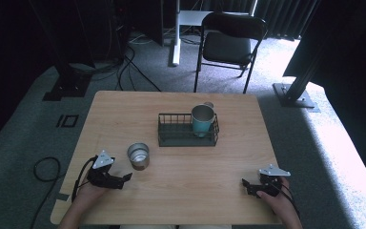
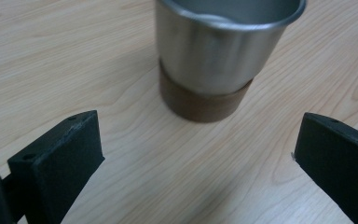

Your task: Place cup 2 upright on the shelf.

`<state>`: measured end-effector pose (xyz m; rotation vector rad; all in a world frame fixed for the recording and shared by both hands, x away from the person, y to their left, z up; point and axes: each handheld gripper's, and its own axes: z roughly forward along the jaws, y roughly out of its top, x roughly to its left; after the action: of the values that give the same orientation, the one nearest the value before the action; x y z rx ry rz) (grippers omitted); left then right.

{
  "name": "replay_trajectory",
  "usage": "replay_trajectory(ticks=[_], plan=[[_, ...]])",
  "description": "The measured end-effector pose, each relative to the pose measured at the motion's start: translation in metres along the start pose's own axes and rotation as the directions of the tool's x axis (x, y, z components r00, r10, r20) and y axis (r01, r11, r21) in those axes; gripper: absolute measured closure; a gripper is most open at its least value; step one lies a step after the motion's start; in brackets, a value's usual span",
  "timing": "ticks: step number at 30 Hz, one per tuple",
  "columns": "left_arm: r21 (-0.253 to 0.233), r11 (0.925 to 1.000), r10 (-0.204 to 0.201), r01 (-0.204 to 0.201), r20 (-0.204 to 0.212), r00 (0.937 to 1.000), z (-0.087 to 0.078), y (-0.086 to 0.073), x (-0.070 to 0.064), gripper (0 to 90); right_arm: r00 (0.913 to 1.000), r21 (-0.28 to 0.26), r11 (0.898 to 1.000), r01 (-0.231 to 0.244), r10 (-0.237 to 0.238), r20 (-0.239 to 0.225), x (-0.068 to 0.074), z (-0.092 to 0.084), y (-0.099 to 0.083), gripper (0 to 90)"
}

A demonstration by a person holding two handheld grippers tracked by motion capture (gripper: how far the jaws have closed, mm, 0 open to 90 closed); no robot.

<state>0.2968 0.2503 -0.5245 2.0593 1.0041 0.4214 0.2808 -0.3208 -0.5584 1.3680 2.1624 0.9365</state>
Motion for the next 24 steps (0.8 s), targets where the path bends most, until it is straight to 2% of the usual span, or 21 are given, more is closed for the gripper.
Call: replay_trajectory(ticks=[12, 24], plan=[[-0.035, 0.9991, 0.023, -0.023, 0.008, 0.9997, 0.008, 0.022, -0.005, 1.4, 1.0000, 0.000, 1.000, 0.000, 0.000, 0.000, 0.000, 0.000, 0.000, 11.6], [-0.041, 0.9983, 0.041, -0.040, 0.022, 0.9989, 0.019, 0.040, -0.007, 1.4, 1.0000, 0.000, 1.000, 0.000, 0.000, 0.000, 0.000, 0.000, 0.000, 11.6]])
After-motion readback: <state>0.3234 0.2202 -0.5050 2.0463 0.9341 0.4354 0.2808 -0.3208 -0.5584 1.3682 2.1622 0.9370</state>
